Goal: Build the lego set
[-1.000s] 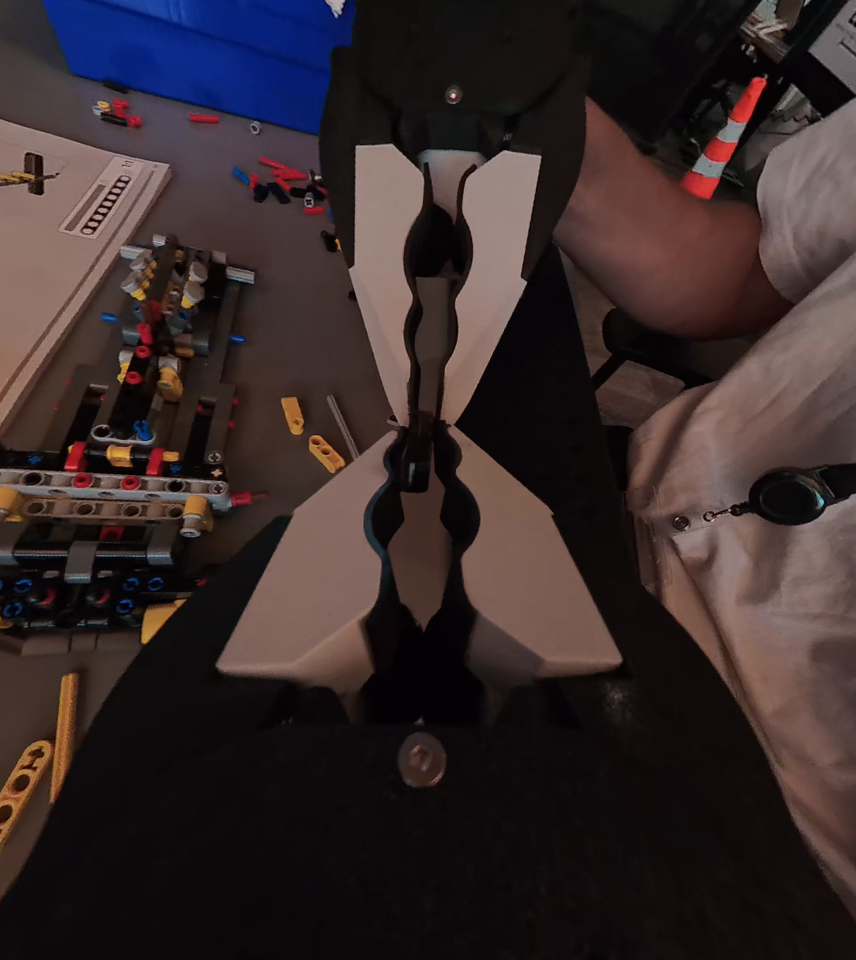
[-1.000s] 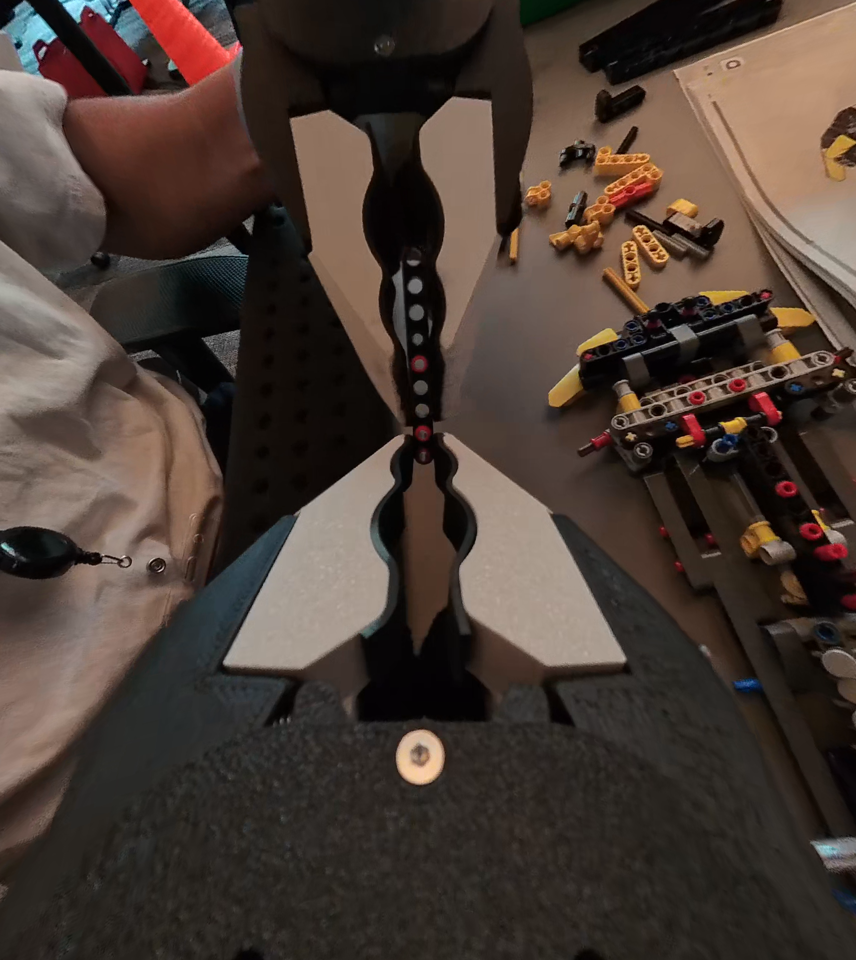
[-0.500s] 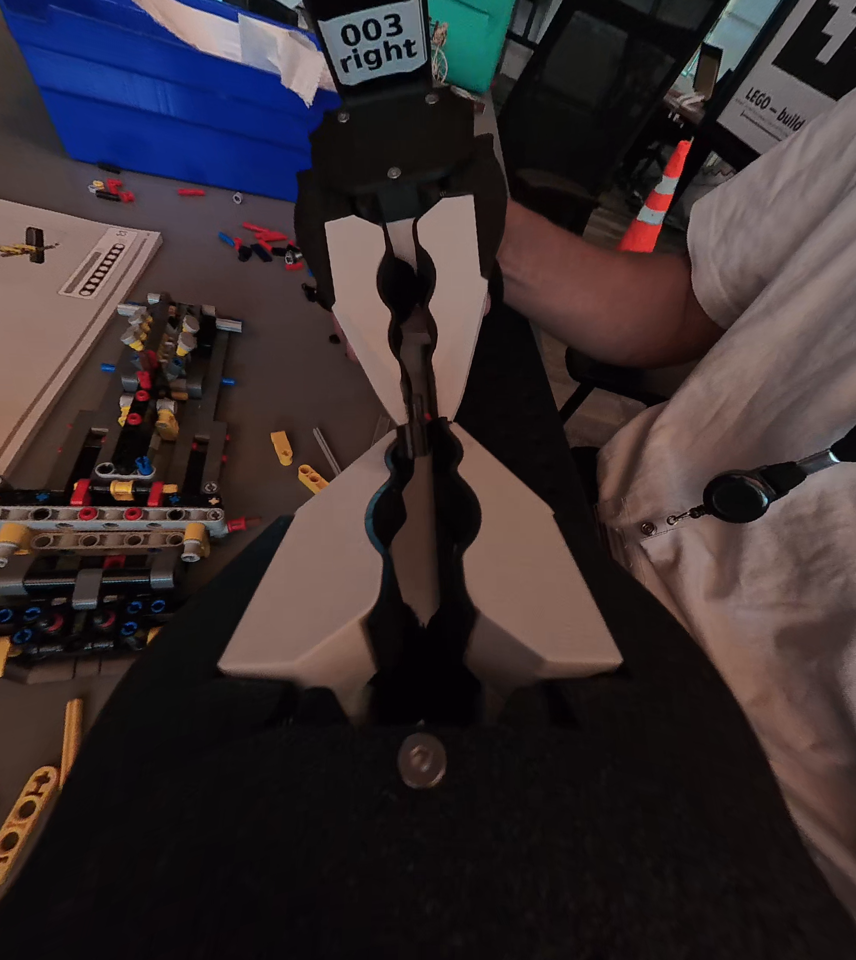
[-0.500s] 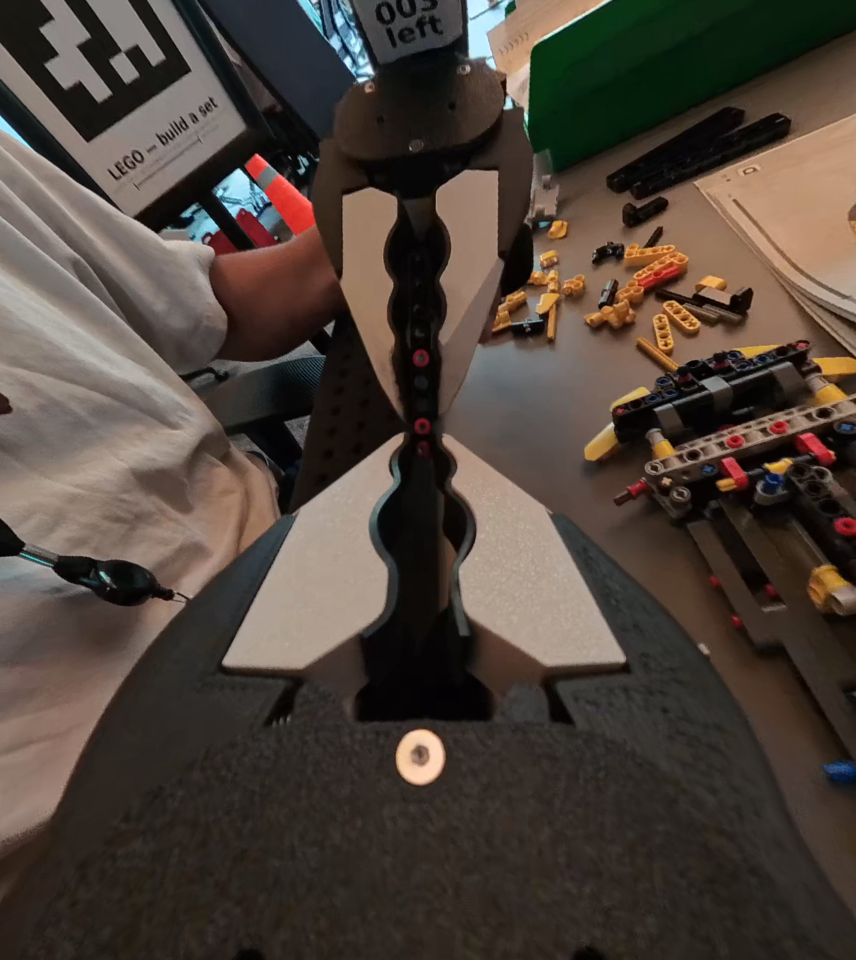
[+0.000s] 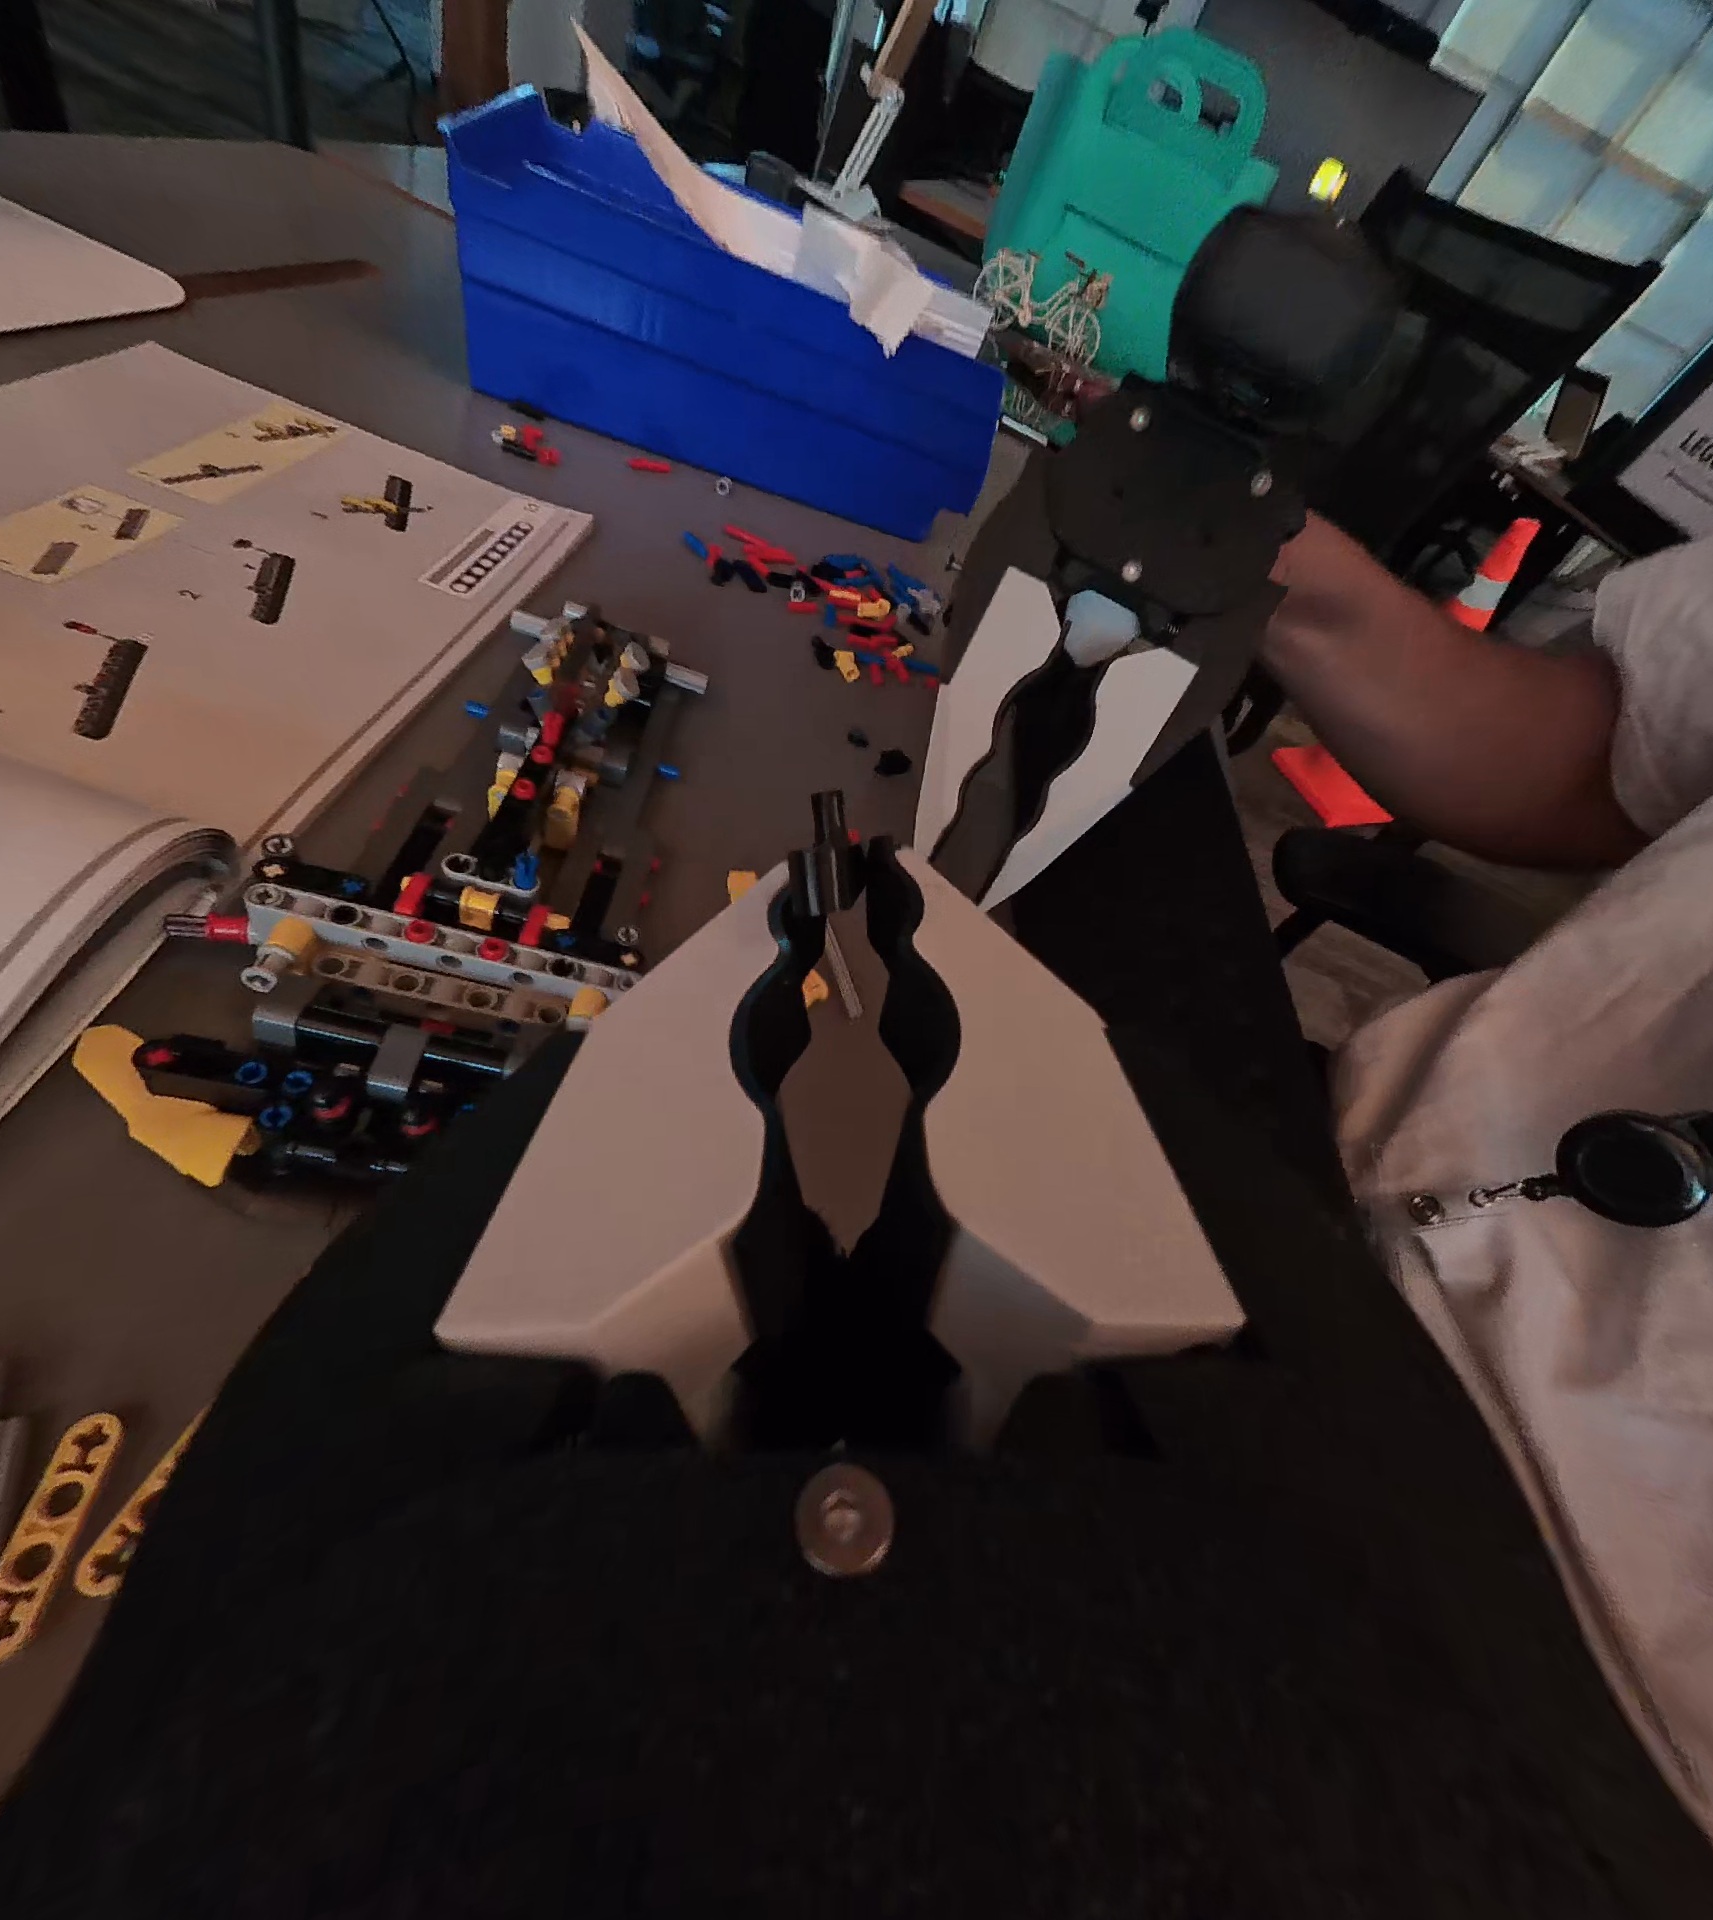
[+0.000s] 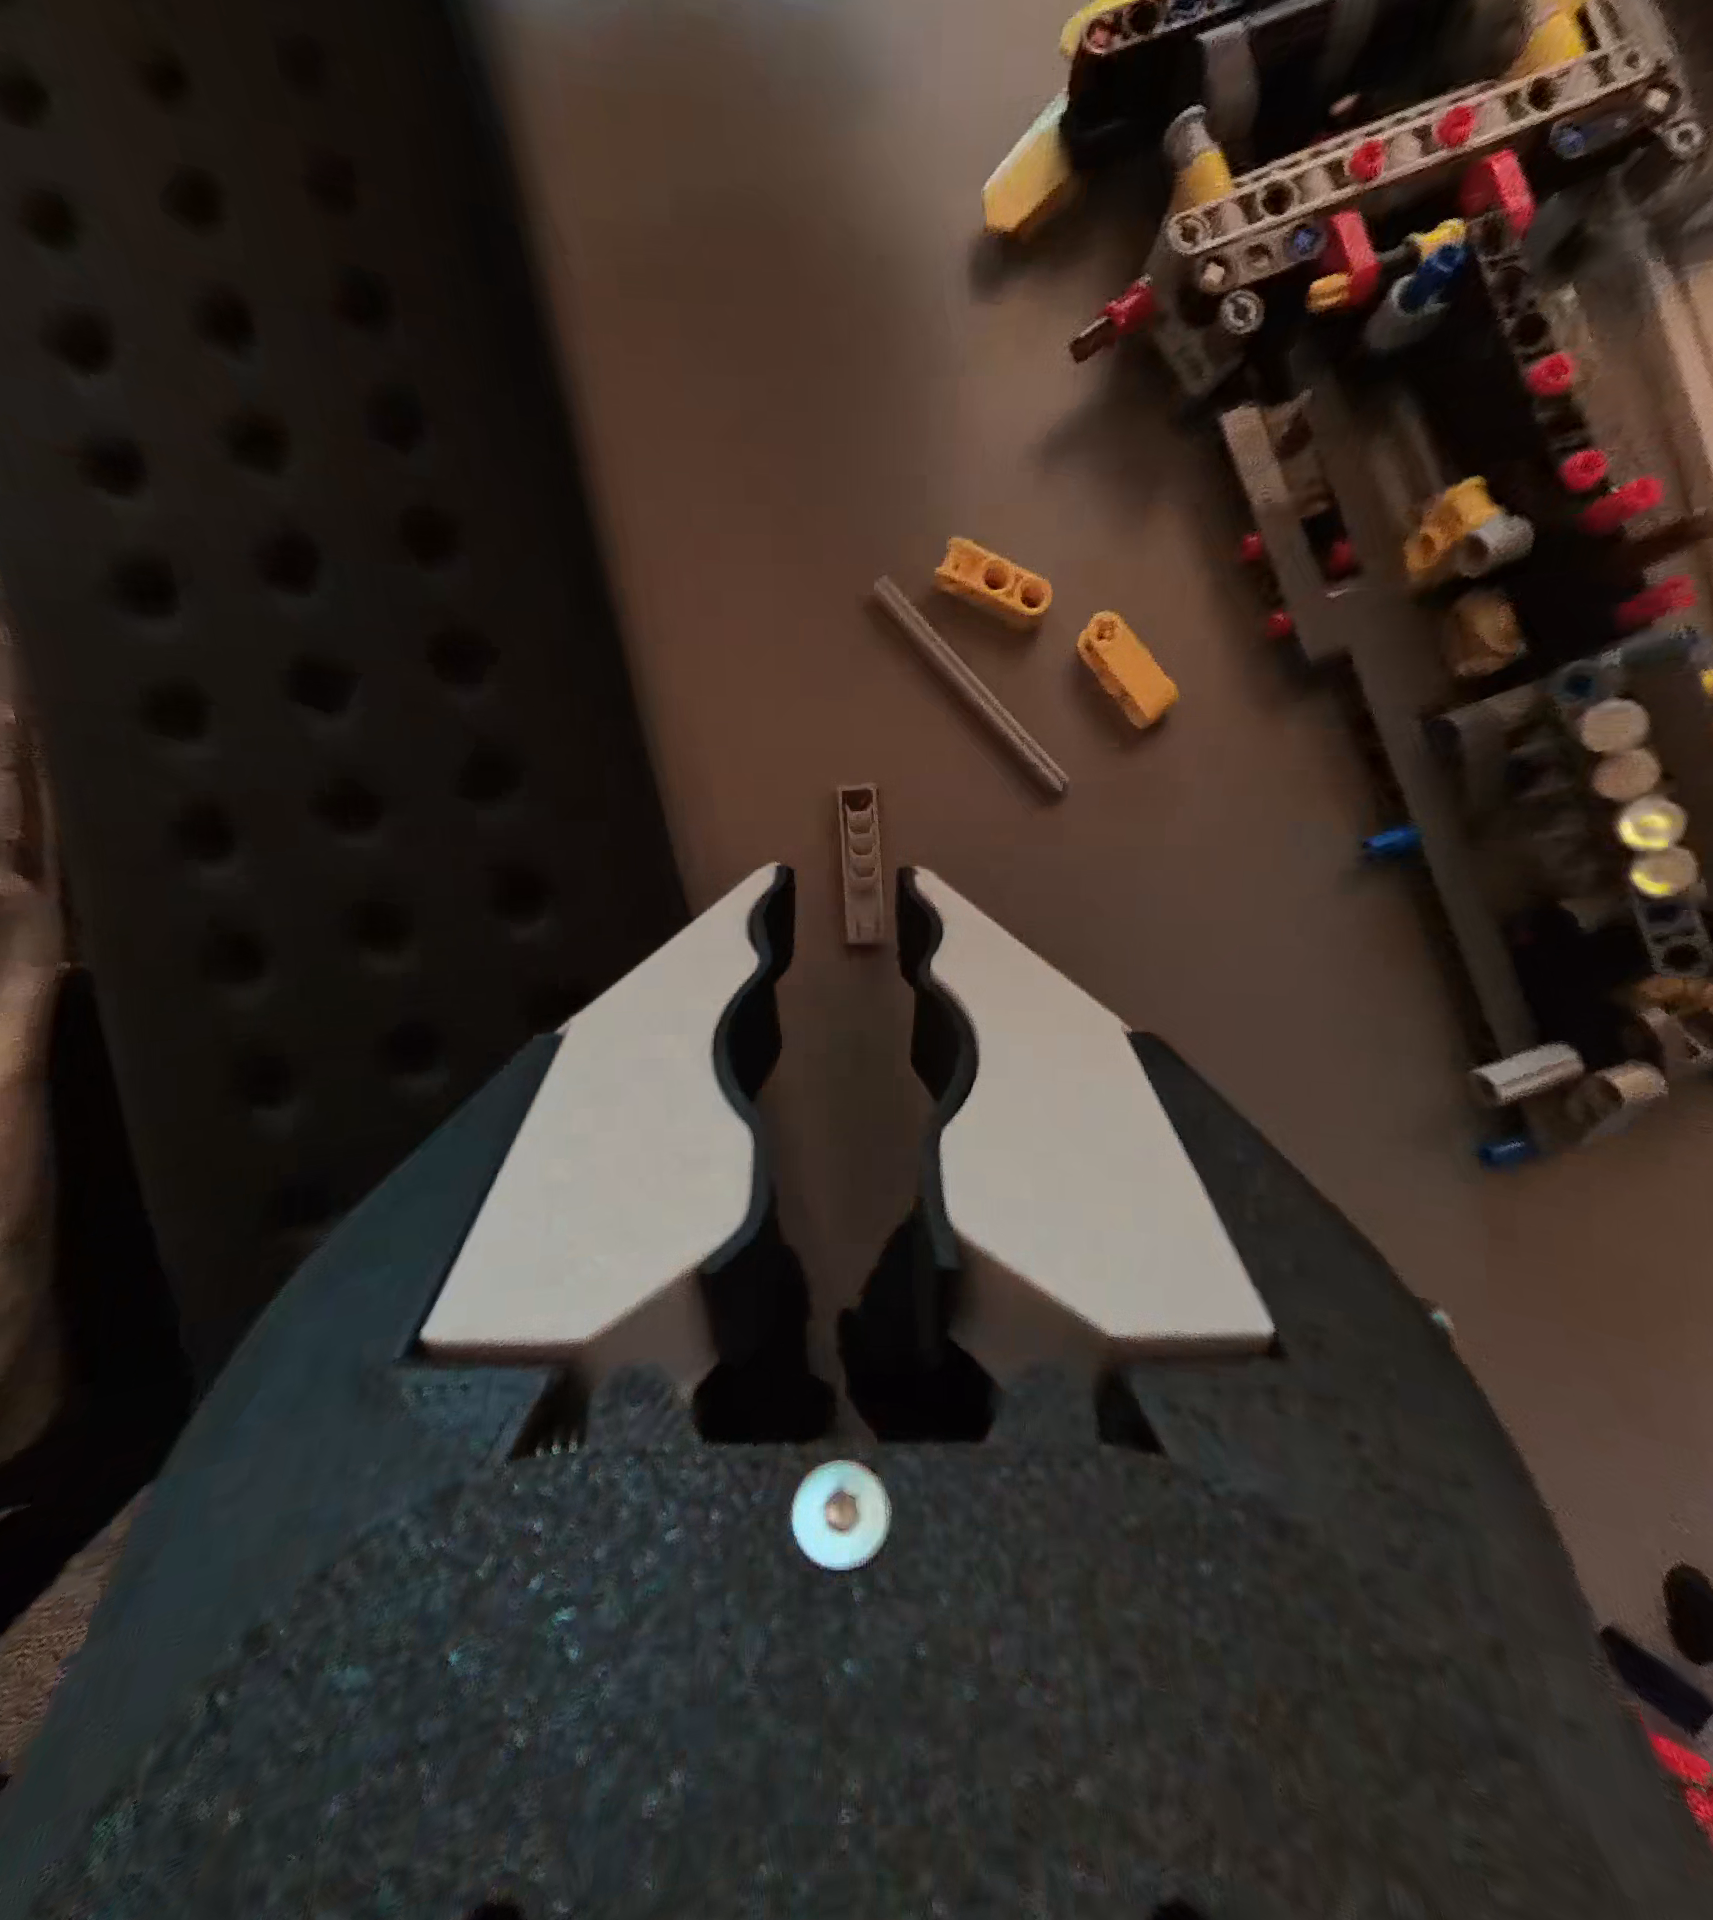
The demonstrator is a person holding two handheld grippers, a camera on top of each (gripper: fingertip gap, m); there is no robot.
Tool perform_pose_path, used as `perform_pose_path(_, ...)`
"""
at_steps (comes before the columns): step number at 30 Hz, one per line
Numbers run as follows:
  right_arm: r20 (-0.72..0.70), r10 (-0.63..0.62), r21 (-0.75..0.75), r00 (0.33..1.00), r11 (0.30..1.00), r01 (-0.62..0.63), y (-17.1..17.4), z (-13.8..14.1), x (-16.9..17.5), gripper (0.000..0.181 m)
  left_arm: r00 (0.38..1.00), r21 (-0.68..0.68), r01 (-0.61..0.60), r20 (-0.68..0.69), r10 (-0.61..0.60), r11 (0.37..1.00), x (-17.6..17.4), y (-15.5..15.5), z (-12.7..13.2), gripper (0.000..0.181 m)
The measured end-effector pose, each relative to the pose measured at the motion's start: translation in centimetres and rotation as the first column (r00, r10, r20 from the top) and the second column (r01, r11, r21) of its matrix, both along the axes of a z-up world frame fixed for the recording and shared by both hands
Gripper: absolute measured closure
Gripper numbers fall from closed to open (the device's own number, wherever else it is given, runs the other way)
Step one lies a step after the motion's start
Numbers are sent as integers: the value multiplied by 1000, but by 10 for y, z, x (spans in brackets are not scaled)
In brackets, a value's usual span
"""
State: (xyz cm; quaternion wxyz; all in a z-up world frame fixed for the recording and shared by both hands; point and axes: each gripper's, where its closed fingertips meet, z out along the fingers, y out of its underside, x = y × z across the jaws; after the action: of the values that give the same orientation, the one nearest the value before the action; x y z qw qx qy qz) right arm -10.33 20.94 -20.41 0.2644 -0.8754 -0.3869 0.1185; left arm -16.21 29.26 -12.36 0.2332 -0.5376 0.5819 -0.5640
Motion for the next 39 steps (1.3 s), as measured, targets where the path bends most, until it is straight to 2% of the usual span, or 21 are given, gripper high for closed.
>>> perform_pose_path(5,69,35,-19,997,999,-34,5,-9,-2,165,998,52,40,-60,-37,998,0,-13,-17,175)
perform_pose_path(7,79,53,-28,995,998,-51,5,-10,-2,172,996,49,57,-65,-54,997,0,-17,-18,174)
perform_pose_path(12,100,67,-26,993,998,-64,4,-10,-3,174,997,48,67,-48,-65,997,-1,-19,-15,175)
perform_pose_path(16,34,43,-12,999,999,-42,7,-9,-3,174,998,39,66,8,-66,997,-2,-19,-4,175)
perform_pose_path(20,-197,-5,100,980,995,25,22,24,-13,174,995,-3,69,67,-69,998,-6,-18,7,174)
perform_pose_path(24,-490,1,235,872,963,131,42,85,-28,174,994,-19,74,81,-72,997,-6,-18,9,174)
perform_pose_path(27,-590,30,260,807,953,154,50,106,-43,174,994,-3,94,57,-93,996,-6,-23,4,174)
perform_pose_path(32,-590,63,250,805,962,108,57,108,-63,174,991,46,134,18,-135,990,-8,-34,-7,175)
perform_pose_path(39,-505,83,172,859,985,6,52,82,-73,174,986,106,169,-23,-168,980,-9,-43,-18,175)
